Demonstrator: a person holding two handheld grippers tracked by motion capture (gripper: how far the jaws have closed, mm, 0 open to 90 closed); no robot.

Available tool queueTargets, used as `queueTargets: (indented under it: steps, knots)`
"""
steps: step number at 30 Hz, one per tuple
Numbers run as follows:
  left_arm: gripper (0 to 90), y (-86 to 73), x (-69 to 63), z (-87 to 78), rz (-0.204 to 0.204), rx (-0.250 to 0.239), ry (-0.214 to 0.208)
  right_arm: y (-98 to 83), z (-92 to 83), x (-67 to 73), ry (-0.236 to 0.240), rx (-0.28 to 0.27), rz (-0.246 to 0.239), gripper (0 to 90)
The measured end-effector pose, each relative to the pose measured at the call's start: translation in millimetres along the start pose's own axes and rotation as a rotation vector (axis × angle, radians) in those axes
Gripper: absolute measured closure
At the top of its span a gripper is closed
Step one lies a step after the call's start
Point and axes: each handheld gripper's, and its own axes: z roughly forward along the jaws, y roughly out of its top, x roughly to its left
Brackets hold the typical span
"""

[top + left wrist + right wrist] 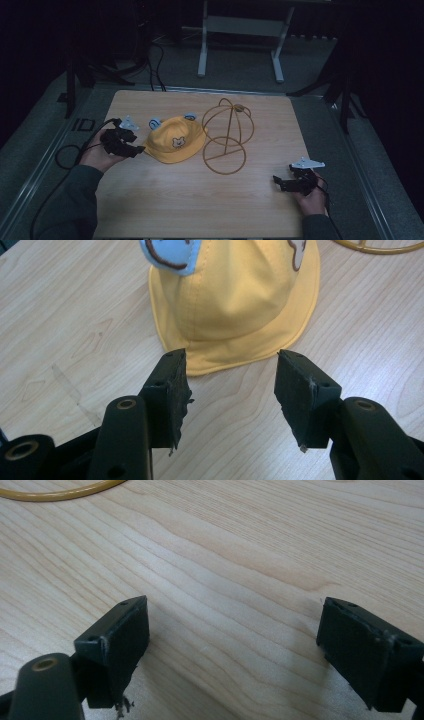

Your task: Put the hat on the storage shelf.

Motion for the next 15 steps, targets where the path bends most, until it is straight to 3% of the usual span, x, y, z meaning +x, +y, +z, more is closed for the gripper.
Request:
queueTargets:
  steps: [4,15]
  knots:
    - [46.0,4.6,1.3,0.1,0.017,0.013,0.0,0.0,0.0,0.0,0.0,0.0,0.0,13.5]
    - [46.1,13.1,5.8,-1.0,0.018,0.002,-0.029,0.0,0.1,-0.3,-0.001,-0.001,-0.004,13.5]
